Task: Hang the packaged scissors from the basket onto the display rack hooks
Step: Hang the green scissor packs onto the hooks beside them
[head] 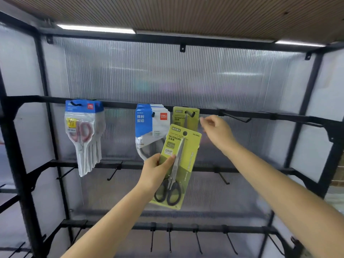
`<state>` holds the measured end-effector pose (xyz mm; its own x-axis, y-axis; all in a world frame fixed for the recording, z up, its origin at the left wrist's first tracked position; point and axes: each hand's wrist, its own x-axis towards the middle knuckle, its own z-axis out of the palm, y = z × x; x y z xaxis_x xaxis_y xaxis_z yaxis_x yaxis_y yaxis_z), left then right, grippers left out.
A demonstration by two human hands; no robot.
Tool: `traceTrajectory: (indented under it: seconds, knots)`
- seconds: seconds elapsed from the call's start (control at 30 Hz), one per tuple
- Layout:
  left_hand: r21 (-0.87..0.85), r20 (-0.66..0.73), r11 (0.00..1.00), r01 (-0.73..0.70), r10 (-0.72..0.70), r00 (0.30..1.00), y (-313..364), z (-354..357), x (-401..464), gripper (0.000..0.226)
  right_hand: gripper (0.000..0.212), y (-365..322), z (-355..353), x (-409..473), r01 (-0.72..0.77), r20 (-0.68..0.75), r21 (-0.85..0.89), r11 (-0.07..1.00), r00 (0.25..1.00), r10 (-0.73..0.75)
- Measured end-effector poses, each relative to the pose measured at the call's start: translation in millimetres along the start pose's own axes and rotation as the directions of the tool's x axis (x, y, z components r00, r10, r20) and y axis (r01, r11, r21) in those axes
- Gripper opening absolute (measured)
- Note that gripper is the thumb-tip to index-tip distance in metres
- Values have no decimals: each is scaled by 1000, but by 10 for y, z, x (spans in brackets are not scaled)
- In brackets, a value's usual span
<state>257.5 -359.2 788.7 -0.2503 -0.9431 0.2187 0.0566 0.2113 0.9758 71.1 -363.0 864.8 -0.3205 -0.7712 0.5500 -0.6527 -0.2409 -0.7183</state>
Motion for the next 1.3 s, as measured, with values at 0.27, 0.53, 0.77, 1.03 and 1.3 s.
traceTrajectory:
  seconds: [0.27,0.53,0.77,1.03,1.3]
  knots:
    - [-48,40,999,-14,15,999,20,129,-132,20,18,-215,-254,-377,161,264,-245,956,960,-94]
    - [2,76,1000,-9,9,997,-105,67,-215,17,8,-547,-421,-425,284,258,-216,934,939,-226]
    - [-16,2,999,-43,43,999,-43,107,-197,13,19,-655,-443,-263,259,176,-267,928,960,-218]
    - [-25,-66,998,-53,51,997,-60,137,-80,11,18,-578,-344,-95,203,126,-247,948,976,-176]
    - [10,-163,999,52,-49,985,-220,483,238,17,21,-389,-204,-1,307,71,-466,830,948,-310]
